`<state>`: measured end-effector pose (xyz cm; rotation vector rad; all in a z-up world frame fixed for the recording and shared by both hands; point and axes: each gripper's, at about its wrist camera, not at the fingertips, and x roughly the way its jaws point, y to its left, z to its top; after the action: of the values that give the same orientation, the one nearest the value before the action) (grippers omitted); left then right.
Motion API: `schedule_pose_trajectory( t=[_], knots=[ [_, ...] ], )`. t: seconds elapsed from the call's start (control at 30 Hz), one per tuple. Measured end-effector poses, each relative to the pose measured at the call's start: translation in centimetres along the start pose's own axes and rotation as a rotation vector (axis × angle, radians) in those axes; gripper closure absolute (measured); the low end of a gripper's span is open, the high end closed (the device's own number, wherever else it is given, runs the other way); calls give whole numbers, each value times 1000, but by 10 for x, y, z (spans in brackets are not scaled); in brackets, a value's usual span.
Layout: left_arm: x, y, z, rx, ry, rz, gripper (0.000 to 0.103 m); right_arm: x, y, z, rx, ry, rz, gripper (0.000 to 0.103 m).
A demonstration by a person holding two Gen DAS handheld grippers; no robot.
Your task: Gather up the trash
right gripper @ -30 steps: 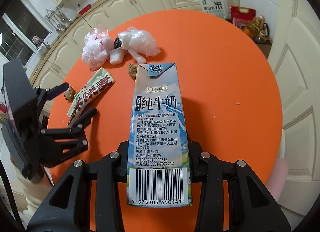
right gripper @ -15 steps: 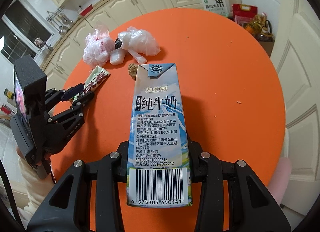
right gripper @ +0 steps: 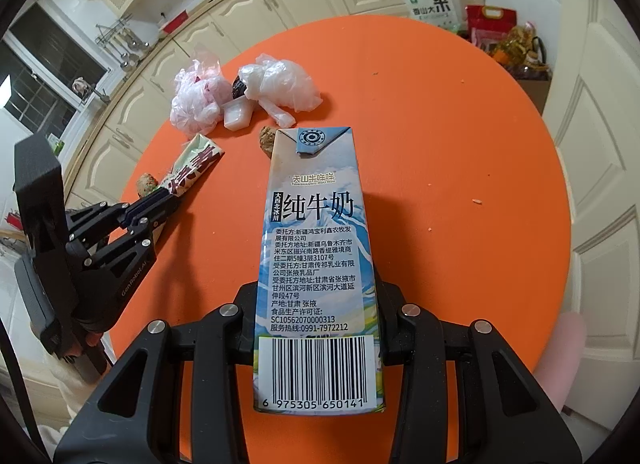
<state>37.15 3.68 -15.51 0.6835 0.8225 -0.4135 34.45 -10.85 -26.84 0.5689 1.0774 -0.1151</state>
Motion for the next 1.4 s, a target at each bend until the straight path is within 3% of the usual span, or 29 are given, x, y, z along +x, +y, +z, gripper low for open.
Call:
schedule_pose_trajectory(
  t=[0.07,0.17,0.33,0.37,0.47,0.5,0.73,0.87,0.93,0.97,1.0,1.03,1.2,1.27,1.4],
  knots=[
    [-7,9,-2,-47,1,-1,92,-1,3,4,-18,-3,33,66],
    [-13,19,-6,-125,18,-31,77,0,4,11,-22,0,49,66],
    [-27,18,-4,-198,-1,-72,72,-8,-4,17,-20,-20,0,66],
    [-30,15,1,-207,-8,-93,66,-12,-6,18,-22,-31,-8,66],
    [-35,1,27,-211,-65,-139,34,-23,-10,21,-25,-59,-34,66],
    [-35,-4,37,-213,-80,-142,30,-26,-14,22,-23,-64,-39,66],
    [-8,-28,116,-285,-23,-160,30,-32,-40,21,-14,-70,-12,66],
    [16,-48,146,-259,24,-119,30,-28,-63,31,3,-63,2,66],
    [31,-57,156,-243,57,-76,31,-26,-72,35,15,-62,0,66],
    [36,-61,160,-234,55,-24,41,-26,-75,37,18,-61,-2,66],
    [38,-67,163,-200,36,62,60,-25,-78,39,21,-58,-2,66],
    [36,-71,165,-179,17,87,61,-24,-81,41,23,-57,-1,66],
    [17,-82,168,-110,-20,31,70,-20,-93,47,45,-47,3,66],
    [4,-83,165,-104,-39,21,97,-23,-93,48,46,-52,2,66],
    [-18,-82,147,-85,-73,21,97,-34,-85,47,21,-75,3,66]
  ],
)
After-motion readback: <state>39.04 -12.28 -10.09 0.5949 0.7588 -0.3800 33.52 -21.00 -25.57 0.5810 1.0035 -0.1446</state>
